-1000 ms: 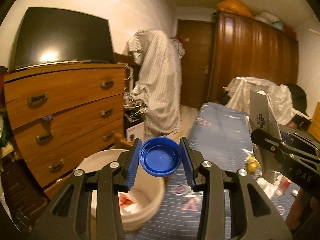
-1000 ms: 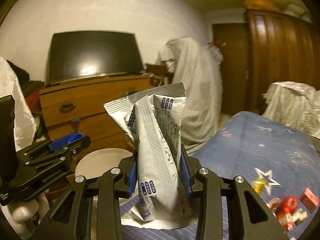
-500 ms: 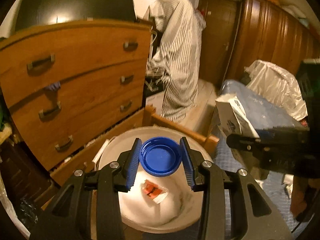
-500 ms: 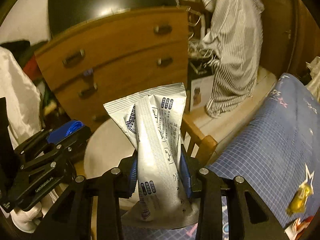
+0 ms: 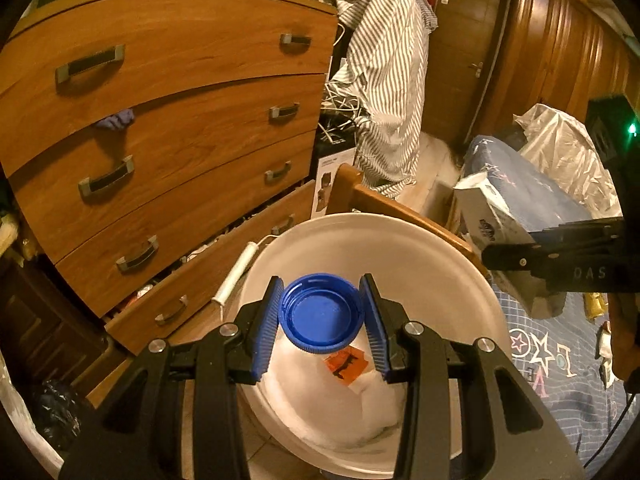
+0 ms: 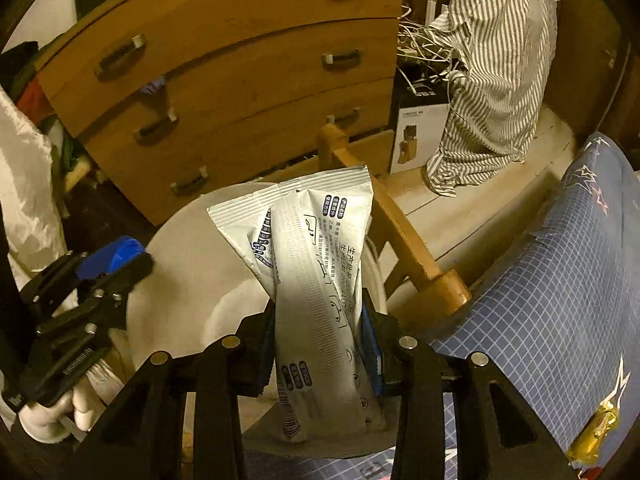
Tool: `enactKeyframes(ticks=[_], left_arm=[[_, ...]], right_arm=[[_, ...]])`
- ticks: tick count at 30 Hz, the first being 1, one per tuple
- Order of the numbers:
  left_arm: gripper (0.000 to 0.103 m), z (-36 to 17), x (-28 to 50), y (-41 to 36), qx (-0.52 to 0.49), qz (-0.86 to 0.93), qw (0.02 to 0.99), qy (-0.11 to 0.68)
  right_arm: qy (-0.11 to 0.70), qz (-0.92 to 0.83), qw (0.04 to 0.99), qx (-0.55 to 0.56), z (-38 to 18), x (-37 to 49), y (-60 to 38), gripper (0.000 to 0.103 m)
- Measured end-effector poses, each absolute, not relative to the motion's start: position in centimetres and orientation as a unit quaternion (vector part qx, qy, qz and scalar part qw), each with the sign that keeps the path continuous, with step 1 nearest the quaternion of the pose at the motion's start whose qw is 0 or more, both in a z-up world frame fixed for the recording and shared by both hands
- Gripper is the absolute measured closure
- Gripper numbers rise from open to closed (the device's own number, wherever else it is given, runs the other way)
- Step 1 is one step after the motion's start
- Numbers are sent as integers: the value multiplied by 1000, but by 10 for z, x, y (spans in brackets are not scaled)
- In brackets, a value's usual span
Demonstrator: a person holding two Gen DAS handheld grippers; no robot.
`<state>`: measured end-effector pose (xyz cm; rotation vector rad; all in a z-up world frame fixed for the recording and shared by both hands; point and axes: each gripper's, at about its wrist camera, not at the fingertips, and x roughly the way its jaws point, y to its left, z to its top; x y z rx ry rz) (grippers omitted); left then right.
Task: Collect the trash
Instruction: 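Open both tools over the bucket to drop cap and wrapper, then return to the bed and grasp white medicine box with left tool while right grasps cloth bundle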
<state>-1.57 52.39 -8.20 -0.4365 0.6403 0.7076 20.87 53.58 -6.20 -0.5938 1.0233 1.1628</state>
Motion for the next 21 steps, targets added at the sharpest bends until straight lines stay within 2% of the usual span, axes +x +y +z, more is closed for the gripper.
enactKeyframes(ticks=[10,12,14,16,21], left_arm=[[65,-85,-7,527,-208,330,868,306],[65,-85,-6,527,-206,331,868,306],[63,-87,-4,528,-207,332,867,309],[53,-87,-4,528,-208,334,866,309],[52,-87,-4,528,-208,338,864,308]], right_arm=[[457,524,671,-257,-68,214,539,65],[458,529,668,-255,-68,214,538,60],[459,533,666,-247,-67,214,538,49],[455,534,671,-240,-64,216,535,43],[451,540,674,-224,-56,219,526,43]])
